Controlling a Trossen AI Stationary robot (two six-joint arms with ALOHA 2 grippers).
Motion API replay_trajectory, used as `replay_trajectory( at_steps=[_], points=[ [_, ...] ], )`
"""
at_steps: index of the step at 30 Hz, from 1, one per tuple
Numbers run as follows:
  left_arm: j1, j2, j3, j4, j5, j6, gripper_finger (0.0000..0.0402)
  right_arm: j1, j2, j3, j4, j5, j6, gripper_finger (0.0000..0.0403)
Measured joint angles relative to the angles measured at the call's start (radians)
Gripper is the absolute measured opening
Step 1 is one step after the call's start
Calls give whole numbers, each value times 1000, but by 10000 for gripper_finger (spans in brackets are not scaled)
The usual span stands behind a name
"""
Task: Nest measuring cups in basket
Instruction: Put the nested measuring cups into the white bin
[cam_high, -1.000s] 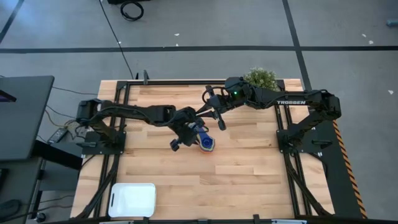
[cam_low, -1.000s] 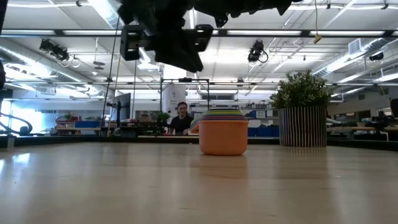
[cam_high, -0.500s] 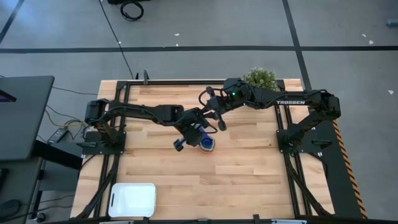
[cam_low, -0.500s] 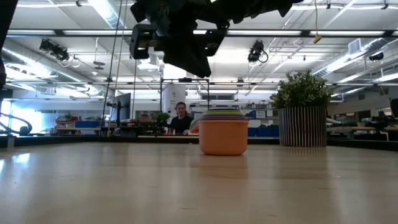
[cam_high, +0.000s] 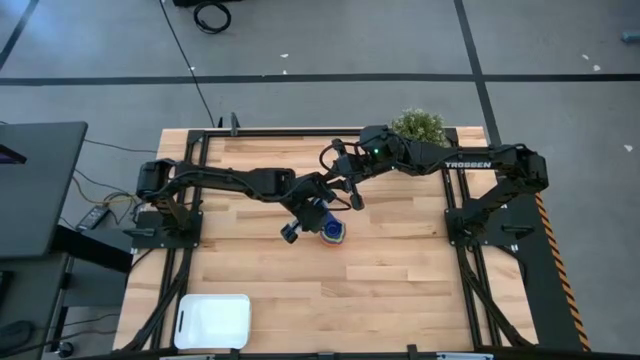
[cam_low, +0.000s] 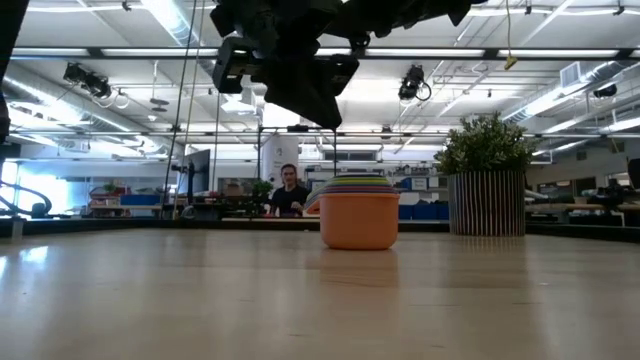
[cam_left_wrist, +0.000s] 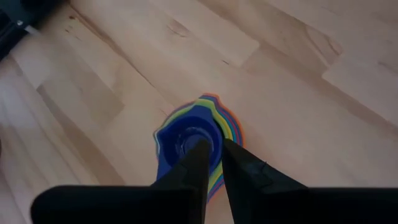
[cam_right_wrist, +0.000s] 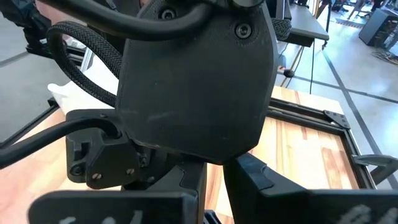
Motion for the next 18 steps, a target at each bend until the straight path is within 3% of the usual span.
replay_trajectory(
  at_steps=[9, 18],
  points=[
    [1, 0, 1, -33, 11, -25, 65, 0, 0, 1, -3, 4, 0, 57],
    [1, 0, 1, -67, 12, 58, 175, 0, 0, 1, -7, 4, 0, 57]
  ],
)
